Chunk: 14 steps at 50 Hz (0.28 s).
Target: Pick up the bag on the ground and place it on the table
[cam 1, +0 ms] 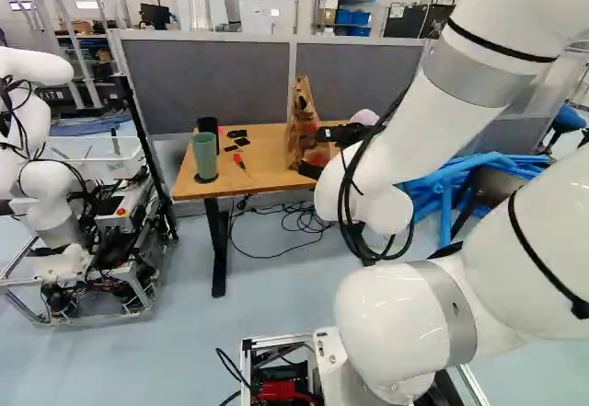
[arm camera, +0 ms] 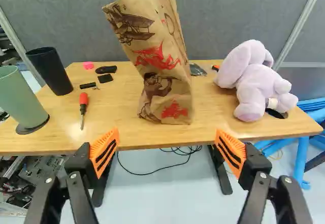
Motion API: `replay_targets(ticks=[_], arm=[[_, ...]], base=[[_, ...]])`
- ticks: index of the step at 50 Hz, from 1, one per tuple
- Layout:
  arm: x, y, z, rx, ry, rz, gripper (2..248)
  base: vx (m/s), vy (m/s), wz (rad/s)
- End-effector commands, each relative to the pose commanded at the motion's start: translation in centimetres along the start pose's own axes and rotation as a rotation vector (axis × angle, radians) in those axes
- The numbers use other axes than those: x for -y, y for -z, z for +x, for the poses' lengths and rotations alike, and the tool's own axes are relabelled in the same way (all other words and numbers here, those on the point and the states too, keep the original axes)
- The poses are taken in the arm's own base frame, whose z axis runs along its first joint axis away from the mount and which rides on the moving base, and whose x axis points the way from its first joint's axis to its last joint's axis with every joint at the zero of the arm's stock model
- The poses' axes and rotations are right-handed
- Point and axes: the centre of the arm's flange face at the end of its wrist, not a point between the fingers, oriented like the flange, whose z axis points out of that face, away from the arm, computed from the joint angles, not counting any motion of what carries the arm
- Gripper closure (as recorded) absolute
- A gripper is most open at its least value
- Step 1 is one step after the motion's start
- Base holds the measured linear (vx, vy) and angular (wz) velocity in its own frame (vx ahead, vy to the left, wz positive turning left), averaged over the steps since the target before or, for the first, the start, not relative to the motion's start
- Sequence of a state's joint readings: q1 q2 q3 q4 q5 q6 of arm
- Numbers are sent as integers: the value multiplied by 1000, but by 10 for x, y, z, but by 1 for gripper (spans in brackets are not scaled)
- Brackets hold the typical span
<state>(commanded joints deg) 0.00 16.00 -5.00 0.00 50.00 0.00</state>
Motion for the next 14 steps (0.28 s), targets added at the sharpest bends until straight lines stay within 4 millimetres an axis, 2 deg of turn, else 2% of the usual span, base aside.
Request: replay_targets(ticks=[14], arm=[[0, 0, 0, 0, 0, 0, 3]], base=[[0, 0, 0]])
